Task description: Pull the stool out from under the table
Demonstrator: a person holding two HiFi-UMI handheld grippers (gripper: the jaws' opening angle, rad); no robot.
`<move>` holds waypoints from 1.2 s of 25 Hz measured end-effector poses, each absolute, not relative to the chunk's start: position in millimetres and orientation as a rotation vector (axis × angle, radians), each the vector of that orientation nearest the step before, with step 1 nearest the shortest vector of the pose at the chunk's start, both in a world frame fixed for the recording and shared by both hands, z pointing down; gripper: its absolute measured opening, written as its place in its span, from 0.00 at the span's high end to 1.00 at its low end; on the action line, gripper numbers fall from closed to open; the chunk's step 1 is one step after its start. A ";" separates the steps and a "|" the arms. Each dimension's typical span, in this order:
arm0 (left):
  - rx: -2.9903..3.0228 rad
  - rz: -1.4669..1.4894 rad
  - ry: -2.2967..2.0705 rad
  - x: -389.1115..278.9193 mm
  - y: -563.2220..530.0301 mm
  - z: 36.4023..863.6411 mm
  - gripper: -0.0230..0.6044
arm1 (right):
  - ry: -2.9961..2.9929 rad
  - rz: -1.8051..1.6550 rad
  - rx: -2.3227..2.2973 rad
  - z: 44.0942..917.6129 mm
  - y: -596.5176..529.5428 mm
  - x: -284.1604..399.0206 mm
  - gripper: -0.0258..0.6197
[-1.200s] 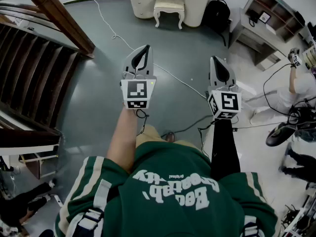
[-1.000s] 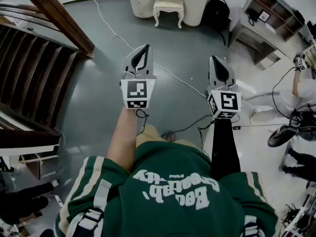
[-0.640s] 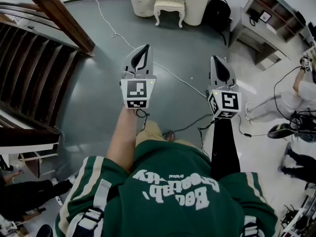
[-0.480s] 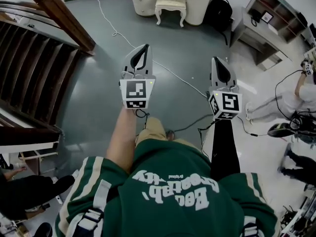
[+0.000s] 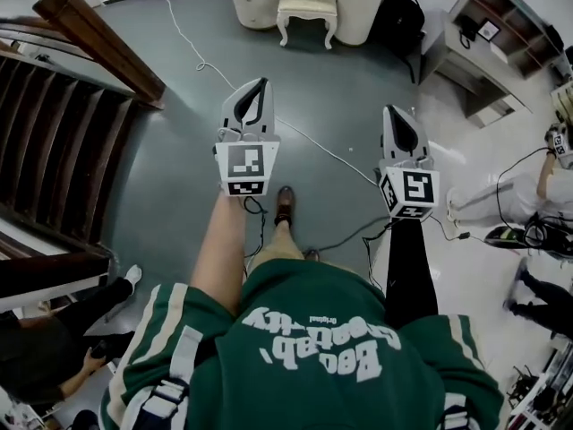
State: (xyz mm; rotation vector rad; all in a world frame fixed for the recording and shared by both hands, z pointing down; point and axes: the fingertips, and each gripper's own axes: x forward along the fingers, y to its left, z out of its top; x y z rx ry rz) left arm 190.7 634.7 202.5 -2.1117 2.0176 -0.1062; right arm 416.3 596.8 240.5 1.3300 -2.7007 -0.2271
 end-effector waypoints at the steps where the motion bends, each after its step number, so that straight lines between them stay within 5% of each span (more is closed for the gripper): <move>1: -2.119 -0.099 2.013 184.2 618.6 203.0 0.94 | -2.693 -0.232 1.334 240.0 582.8 409.9 0.95; 30: -2.146 -0.088 1.972 30.9 368.6 188.9 0.94 | -2.716 -0.226 1.358 223.2 325.5 246.6 0.95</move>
